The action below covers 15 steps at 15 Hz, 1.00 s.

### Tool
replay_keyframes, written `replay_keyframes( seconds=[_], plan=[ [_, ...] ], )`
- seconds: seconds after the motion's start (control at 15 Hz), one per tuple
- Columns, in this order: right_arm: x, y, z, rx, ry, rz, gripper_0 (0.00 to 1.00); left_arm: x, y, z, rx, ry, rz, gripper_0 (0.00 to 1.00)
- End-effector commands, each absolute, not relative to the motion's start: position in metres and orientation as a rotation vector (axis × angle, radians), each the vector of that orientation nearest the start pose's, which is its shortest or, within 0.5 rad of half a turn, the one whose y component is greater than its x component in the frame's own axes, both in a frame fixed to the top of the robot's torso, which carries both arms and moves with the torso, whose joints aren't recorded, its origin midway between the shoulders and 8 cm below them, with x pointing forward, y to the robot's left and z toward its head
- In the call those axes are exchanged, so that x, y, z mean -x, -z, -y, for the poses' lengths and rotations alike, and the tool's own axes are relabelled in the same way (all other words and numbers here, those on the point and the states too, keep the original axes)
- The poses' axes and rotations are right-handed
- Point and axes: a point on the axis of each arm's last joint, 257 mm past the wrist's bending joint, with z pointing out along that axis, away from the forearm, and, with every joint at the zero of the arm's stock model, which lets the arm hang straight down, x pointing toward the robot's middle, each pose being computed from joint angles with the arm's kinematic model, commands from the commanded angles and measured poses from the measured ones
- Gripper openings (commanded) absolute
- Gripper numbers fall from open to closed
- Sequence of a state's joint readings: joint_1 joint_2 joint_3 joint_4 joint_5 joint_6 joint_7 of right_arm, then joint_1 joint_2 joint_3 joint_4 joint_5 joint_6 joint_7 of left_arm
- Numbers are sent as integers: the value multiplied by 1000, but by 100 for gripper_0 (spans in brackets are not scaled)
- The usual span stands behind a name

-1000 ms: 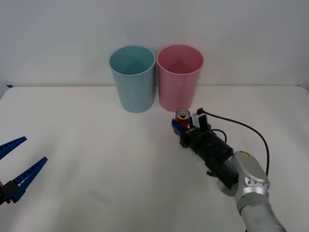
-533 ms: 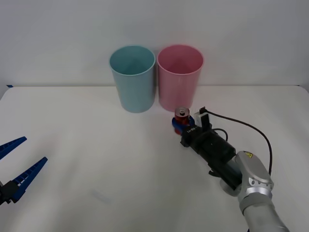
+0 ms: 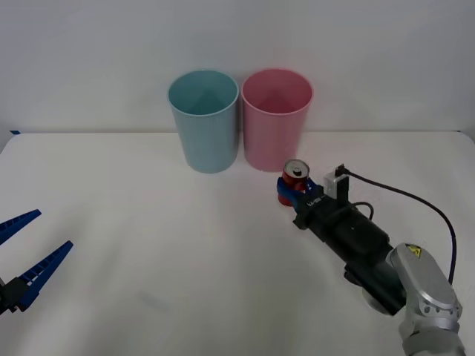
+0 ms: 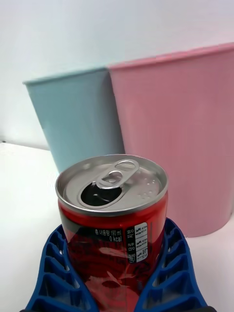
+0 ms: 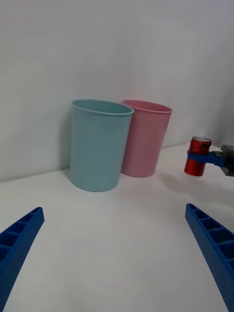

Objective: Grasp the object on the table and drop it into the matching bin: aluminum can to the light blue bin, PET bottle to the pink bin.

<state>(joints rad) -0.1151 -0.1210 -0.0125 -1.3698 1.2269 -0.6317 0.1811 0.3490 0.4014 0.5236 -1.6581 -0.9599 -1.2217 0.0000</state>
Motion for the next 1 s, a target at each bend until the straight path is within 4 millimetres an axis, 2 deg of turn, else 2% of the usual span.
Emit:
replay_keyframes(
  seconds=[0.07, 0.6, 1.0],
  plan=[
    [-507, 203, 106, 414, -589, -1450, 0, -342, 169, -330, -465, 567, -1441, 100],
    [-477, 113, 100, 409, -755, -1339, 0, -342, 169, -330, -465, 567, -1441, 100],
    [-481, 60, 82, 516, -771, -1250, 0, -342, 169, -330, -465, 567, -1441, 100]
  ],
)
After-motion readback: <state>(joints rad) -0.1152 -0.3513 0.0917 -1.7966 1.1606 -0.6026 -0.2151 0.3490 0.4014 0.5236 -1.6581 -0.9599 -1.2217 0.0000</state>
